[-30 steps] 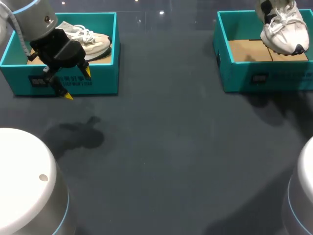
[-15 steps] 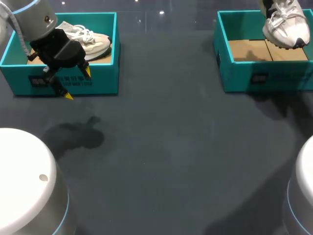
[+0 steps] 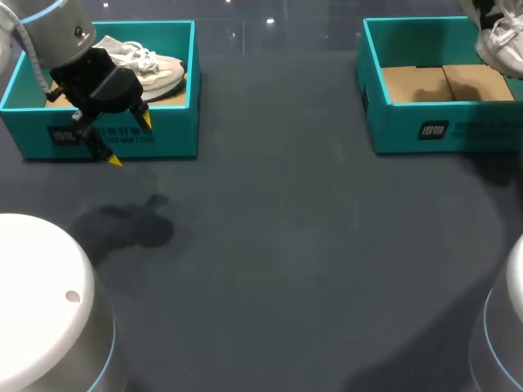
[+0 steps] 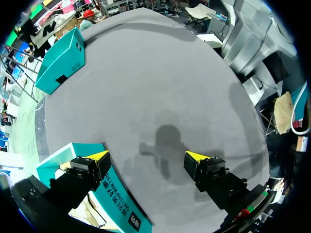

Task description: Take the shoe out of the shoebox, open the shoe tongue, remove and reinsert the insole, then place the shoe into the shoebox

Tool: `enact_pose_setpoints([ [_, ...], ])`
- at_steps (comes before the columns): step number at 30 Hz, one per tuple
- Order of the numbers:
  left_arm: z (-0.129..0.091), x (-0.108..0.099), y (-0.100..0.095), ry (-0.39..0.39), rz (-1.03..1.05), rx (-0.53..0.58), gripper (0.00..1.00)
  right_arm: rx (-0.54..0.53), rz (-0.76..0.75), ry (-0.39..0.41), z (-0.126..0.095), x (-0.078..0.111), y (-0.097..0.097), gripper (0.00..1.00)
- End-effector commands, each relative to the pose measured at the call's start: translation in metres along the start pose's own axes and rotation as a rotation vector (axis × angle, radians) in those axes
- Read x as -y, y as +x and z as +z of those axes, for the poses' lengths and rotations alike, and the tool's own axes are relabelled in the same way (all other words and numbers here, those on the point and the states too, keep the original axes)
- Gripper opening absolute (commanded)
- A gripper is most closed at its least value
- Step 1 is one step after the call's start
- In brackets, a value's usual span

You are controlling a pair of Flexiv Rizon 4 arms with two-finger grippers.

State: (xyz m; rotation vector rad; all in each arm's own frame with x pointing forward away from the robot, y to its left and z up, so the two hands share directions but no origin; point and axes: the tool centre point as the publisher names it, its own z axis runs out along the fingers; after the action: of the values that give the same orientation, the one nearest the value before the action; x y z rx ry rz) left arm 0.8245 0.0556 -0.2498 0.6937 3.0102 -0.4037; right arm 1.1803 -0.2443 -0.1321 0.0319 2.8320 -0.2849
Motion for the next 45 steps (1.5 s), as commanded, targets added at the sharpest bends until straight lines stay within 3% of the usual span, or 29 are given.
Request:
enact_pose_setpoints([
  [1,0.0,0.0,0.0,-0.002,0.001,-0.001,1.0,0.02,0.197,0.019,-0.002,0.017,0.024,0.0],
  [9,0.0,0.0,0.0,-0.002,0.001,-0.001,1.0,-0.023,0.698,0.084,-0.004,0.048,0.075,0.0],
  [11,0.0,0.0,0.0,-0.002,0.001,-0.001,1.0,-0.088,0.824,0.12,-0.005,0.053,0.082,0.0],
  [23,0.0,0.0,0.0,-0.002,0.001,-0.001,1.0,-0.088,0.824,0.12,-0.005,0.053,0.082,0.0],
  [32,0.0,0.0,0.0,-0.002,0.001,-0.001,1.0,-0.094,1.212,0.103,0.016,0.082,0.094,0.0],
  [39,0.0,0.0,0.0,-0.002,0.001,-0.001,1.0,-0.024,1.406,0.159,0.023,0.082,0.113,0.0],
  [45,0.0,0.0,0.0,-0.002,0.001,-0.001,1.0,-0.024,1.406,0.159,0.023,0.082,0.113,0.0],
])
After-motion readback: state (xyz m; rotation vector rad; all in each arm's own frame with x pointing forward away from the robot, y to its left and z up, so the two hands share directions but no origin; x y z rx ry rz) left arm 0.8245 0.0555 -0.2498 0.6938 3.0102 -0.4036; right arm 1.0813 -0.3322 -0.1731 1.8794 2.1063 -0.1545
